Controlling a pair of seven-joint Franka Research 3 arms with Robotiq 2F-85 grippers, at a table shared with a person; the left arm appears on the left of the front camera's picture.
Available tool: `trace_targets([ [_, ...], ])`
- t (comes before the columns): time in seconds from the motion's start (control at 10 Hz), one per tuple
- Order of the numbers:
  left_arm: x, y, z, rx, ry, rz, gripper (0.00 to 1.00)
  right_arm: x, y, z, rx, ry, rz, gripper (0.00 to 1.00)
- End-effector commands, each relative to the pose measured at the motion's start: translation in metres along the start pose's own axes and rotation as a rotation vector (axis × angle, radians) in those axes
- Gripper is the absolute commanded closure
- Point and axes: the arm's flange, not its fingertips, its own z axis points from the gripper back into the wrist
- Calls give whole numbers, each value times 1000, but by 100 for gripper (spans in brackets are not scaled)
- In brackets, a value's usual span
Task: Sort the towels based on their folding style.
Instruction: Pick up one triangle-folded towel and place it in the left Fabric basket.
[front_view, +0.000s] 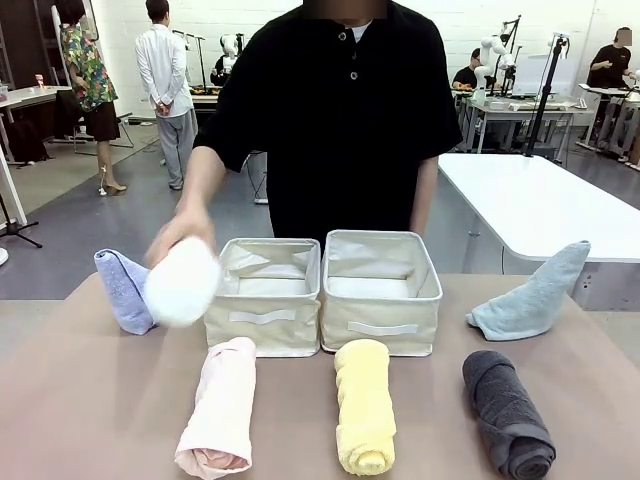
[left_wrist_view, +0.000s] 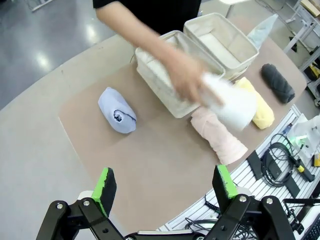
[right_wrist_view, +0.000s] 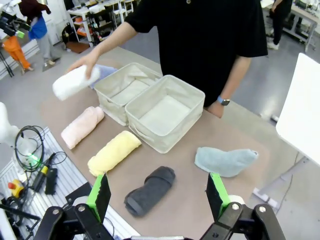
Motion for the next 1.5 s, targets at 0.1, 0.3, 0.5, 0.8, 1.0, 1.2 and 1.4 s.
trace_targets([
  [0.1, 32, 3, -65, 197, 245, 78, 0, 0, 0, -1, 3, 1, 0, 0],
  [0.3, 43, 14, -129, 223, 373, 138, 0, 0, 0, -1, 3, 1, 0, 0],
  [0.5, 39, 22, -200, 208, 441, 246, 0, 0, 0, -1, 3, 1, 0, 0],
  [0.8, 25, 45, -271, 303, 393, 319, 0, 0, 0, -1, 3, 1, 0, 0],
  [1.0, 14, 67, -299, 349, 405, 371, 0, 0, 0, -1, 3, 1, 0, 0],
  [1.2, 10, 81, -311, 387, 428, 385, 0, 0, 0, -1, 3, 1, 0, 0],
  [1.4, 12, 73, -302, 311, 400, 361, 0, 0, 0, -1, 3, 1, 0, 0],
])
